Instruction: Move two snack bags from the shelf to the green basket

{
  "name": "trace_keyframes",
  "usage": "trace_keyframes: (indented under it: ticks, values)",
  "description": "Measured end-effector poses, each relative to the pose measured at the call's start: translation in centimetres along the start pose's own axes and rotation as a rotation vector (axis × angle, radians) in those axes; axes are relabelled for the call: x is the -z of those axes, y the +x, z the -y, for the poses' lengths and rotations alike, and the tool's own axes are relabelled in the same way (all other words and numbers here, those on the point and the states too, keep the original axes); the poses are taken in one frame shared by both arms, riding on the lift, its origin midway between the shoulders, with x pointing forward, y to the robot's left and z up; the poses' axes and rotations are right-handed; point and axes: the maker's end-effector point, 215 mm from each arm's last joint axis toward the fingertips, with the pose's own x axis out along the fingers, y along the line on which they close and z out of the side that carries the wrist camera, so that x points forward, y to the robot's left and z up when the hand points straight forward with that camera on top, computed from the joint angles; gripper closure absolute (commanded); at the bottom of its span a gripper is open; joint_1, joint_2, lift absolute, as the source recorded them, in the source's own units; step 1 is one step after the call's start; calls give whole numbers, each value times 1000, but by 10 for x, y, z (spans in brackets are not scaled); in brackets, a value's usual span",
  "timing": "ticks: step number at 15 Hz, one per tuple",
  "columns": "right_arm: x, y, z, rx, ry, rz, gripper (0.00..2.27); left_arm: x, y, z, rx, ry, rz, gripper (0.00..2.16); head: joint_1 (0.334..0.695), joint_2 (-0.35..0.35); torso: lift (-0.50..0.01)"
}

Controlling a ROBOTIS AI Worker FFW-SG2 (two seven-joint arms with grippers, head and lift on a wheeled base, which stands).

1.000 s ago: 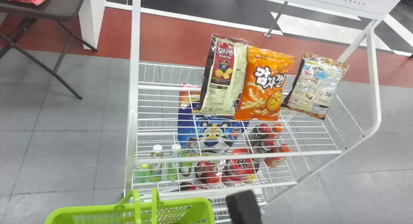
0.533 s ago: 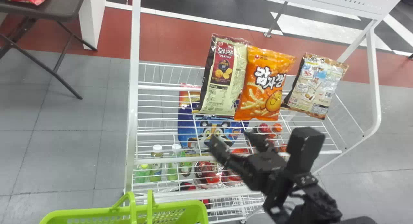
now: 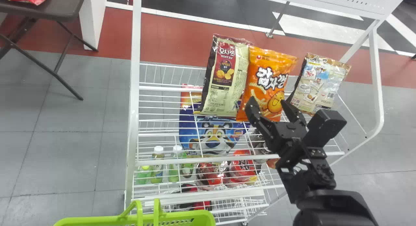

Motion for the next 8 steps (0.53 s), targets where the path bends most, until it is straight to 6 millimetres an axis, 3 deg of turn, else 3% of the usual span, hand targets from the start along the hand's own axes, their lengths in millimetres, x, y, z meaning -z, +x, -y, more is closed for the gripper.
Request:
trace_keyframes:
  ticks: [6,8]
  values:
    - [4,44,56,94,-29,-18,124,5,-2,2,1,-27,-13,2118,695,-350,-16]
    - [14,55,66,95,-34,-55,137,5,-3,1,-2,-32,-13,2118,695,-350,-16]
